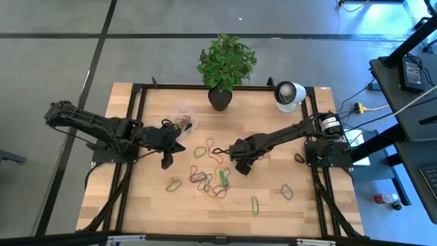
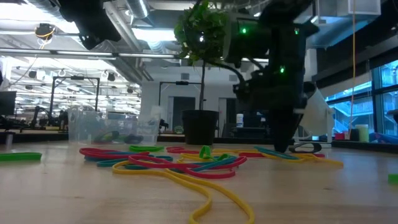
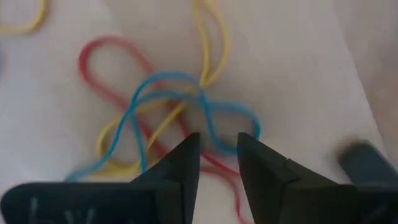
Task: Pick and place rubber bands into bin
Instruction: Put the blue rubber band into the transparent bin
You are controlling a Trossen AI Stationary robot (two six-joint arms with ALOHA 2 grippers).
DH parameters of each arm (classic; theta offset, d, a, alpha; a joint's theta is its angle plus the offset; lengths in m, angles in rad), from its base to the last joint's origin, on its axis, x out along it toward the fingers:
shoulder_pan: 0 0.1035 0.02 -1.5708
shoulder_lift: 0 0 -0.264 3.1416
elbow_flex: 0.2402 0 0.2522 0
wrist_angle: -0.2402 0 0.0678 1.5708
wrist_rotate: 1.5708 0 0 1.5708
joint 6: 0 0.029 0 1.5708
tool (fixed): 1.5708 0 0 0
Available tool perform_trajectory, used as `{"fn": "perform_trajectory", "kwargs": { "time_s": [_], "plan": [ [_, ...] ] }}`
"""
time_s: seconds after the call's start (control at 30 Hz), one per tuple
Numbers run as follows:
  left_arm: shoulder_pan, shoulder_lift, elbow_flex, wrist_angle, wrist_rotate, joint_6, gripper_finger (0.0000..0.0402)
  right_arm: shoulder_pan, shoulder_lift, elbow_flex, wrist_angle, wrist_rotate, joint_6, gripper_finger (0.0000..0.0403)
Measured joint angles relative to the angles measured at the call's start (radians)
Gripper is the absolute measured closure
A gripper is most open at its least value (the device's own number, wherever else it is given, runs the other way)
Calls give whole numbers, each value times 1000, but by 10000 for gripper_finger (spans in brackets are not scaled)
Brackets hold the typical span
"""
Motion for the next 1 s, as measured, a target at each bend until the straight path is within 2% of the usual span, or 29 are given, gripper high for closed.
{"fn": "perform_trajectory", "kwargs": {
  "time_s": [0.17, 0.3, 0.37, 0.67, 0.87, 1.0],
  "plan": [
    [1, 0, 0, 1, -11, -36, 400, -18, -12, -76, 107, -8, 4, 307],
    [1, 0, 0, 4, -6, -59, 400, -18, -9, -70, 103, -8, 4, 376],
    [1, 0, 0, 4, -4, -64, 400, -19, -5, -50, 85, -13, 2, 392],
    [1, 0, 0, 44, -10, -58, 400, -20, 3, 129, -96, -7, -25, 400],
    [1, 0, 0, 81, -12, -25, 400, 1, 5, 277, -295, 52, -42, 401],
    [1, 0, 0, 82, -15, -23, 400, 7, 3, 387, -369, 73, -75, 401]
  ]
}}
